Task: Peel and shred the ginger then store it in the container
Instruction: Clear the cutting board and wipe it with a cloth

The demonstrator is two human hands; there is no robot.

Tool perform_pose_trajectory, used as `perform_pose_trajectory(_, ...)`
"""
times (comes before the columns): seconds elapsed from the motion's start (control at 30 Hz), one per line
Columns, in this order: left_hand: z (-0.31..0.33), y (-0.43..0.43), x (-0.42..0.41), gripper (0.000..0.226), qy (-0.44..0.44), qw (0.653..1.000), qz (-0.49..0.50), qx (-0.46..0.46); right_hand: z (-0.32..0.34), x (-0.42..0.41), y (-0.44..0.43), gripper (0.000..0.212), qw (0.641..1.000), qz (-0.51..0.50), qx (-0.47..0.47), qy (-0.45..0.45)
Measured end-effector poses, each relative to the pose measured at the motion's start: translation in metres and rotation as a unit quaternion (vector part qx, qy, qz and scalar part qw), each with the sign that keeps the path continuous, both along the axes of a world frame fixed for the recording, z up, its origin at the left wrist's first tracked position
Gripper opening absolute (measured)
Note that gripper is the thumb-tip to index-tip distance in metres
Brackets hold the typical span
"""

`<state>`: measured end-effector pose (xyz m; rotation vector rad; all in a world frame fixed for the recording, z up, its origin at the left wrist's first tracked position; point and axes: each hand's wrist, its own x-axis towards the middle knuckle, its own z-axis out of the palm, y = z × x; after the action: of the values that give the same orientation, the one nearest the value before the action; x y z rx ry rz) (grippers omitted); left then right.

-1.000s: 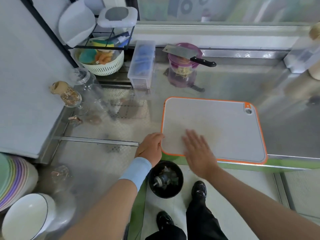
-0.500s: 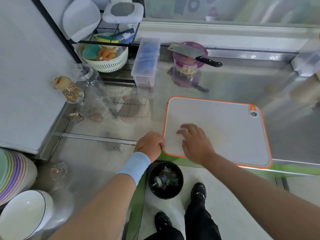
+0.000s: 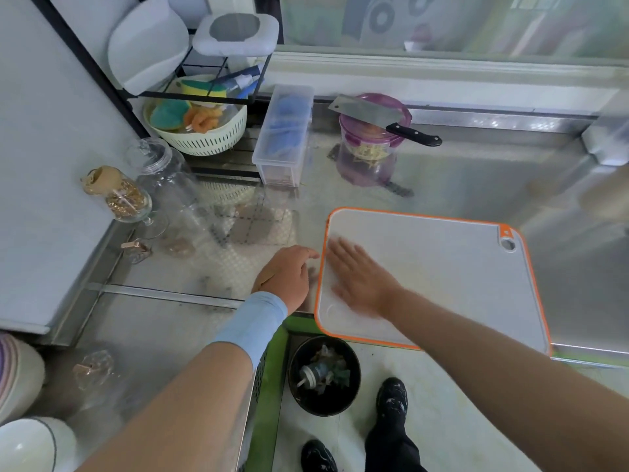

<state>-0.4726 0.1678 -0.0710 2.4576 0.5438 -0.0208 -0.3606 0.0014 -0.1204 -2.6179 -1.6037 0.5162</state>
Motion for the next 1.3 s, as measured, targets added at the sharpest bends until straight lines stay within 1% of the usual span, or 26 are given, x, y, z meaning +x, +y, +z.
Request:
perform_pose_trajectory(0.07,-0.004,-0.005,0.008,0.041,0.025,0.999,-0.034,0.014,-0.002,-0.031,-0.026,0.075,0.997,0.065,0.026,0.016)
perform_pose_trajectory(0.13,-0.008,-0.014,0.015,0.049,0.061,0.993,-0.088,0.042,-0.001,-0.056,-0.05,0.072,0.987,0.147,0.033,0.048)
perform_pose_trajectory(0.17,-0.01,-0.021,0.017,0.053,0.088,0.987,-0.121,0.063,0.001,-0.064,-0.06,0.068,0.984,0.166,0.044,0.055)
perform_pose_trajectory(0.2,-0.013,-0.028,0.018,0.056,0.117,0.977,-0.155,0.092,0.003,-0.067,-0.069,0.063,0.985,0.148,0.076,0.052)
perform_pose_trajectory(0.23,-0.016,-0.035,0.016,0.059,0.141,0.965,-0.185,0.124,0.003,-0.067,-0.076,0.059,0.99,0.088,0.106,0.038)
perform_pose_trajectory(0.27,-0.019,-0.042,0.012,0.064,0.161,0.953,-0.208,0.15,0.001,-0.063,-0.084,0.056,0.993,-0.01,0.117,0.016)
perform_pose_trajectory(0.3,-0.022,-0.049,0.005,0.07,0.173,0.945,-0.225,0.164,0.002,-0.059,-0.09,0.057,0.987,-0.12,0.102,-0.011)
perform_pose_trajectory(0.33,-0.024,-0.055,-0.003,0.079,0.179,0.939,-0.239,0.169,0.004,-0.057,-0.096,0.062,0.977,-0.199,0.074,-0.031)
perform_pose_trajectory(0.37,-0.026,-0.059,-0.013,0.091,0.18,0.934,-0.256,0.172,0.002,-0.061,-0.1,0.068,0.974,-0.22,0.05,-0.026)
perform_pose_trajectory(0.4,-0.029,-0.062,-0.022,0.103,0.179,0.926,-0.278,0.181,-0.001,-0.068,-0.104,0.073,0.982,-0.183,0.049,-0.009)
perform_pose_trajectory(0.43,-0.03,-0.063,-0.029,0.112,0.178,0.917,-0.297,0.198,-0.004,-0.076,-0.105,0.075,0.992,-0.109,0.057,0.008)
perform_pose_trajectory(0.47,-0.031,-0.062,-0.034,0.115,0.18,0.908,-0.312,0.216,-0.004,-0.085,-0.106,0.076,0.998,-0.026,0.06,0.023)
perform_pose_trajectory(0.5,-0.031,-0.06,-0.036,0.111,0.181,0.903,-0.318,0.227,-0.005,-0.091,-0.107,0.075,0.997,0.039,0.059,0.025)
perform_pose_trajectory(0.53,-0.029,-0.057,-0.036,0.105,0.182,0.901,-0.321,0.228,-0.005,-0.094,-0.107,0.074,0.996,0.069,0.059,0.007)
perform_pose_trajectory(0.57,-0.026,-0.054,-0.035,0.098,0.181,0.902,-0.325,0.219,-0.005,-0.092,-0.106,0.073,0.997,0.061,0.052,-0.017)
perform_pose_trajectory(0.6,-0.022,-0.053,-0.032,0.092,0.179,0.905,-0.328,0.204,-0.001,-0.087,-0.104,0.07,0.998,0.014,0.045,-0.029)
perform_pose_trajectory(0.63,-0.02,-0.053,-0.028,0.086,0.177,0.911,-0.327,0.181,0.002,-0.079,-0.103,0.066,0.998,-0.032,0.047,-0.031)
perform_pose_trajectory(0.67,-0.018,-0.052,-0.023,0.078,0.172,0.919,-0.317,0.157,0.006,-0.068,-0.102,0.063,0.997,-0.054,0.051,-0.017)
perform_pose_trajectory(0.7,-0.017,-0.052,-0.019,0.071,0.168,0.927,-0.304,0.139,0.01,-0.057,-0.102,0.06,0.997,-0.059,0.05,0.001)
perform_pose_trajectory(0.77,-0.015,-0.052,-0.01,0.061,0.167,0.934,-0.288,0.127,0.02,-0.039,-0.097,0.06,0.997,-0.065,-0.004,0.037)
perform_pose_trajectory(0.83,-0.004,-0.054,-0.002,0.055,0.172,0.939,-0.273,0.115,0.034,-0.031,-0.087,0.062,0.996,-0.068,-0.037,0.043)
perform_pose_trajectory(0.87,0.004,-0.054,0.001,0.052,0.164,0.948,-0.251,0.104,0.041,-0.031,-0.08,0.062,0.995,-0.071,-0.04,0.05)
perform_pose_trajectory(0.97,0.031,-0.046,0.006,0.048,0.121,0.981,-0.147,0.042,0.071,-0.031,-0.055,0.052,0.988,-0.129,0.0,0.086)
perform_pose_trajectory(1.07,0.059,-0.026,0.006,0.046,0.099,0.989,-0.103,0.027,0.112,-0.029,-0.023,0.043,0.983,-0.155,0.043,0.083)
perform_pose_trajectory(1.17,0.096,0.003,0.007,0.043,0.067,0.996,-0.062,-0.003,0.16,-0.022,0.01,0.039,0.978,-0.169,0.072,0.103)
perform_pose_trajectory(1.3,0.166,0.053,0.001,0.04,-0.022,0.999,0.017,0.033,0.228,-0.009,0.071,0.039,0.979,-0.131,0.098,0.123)
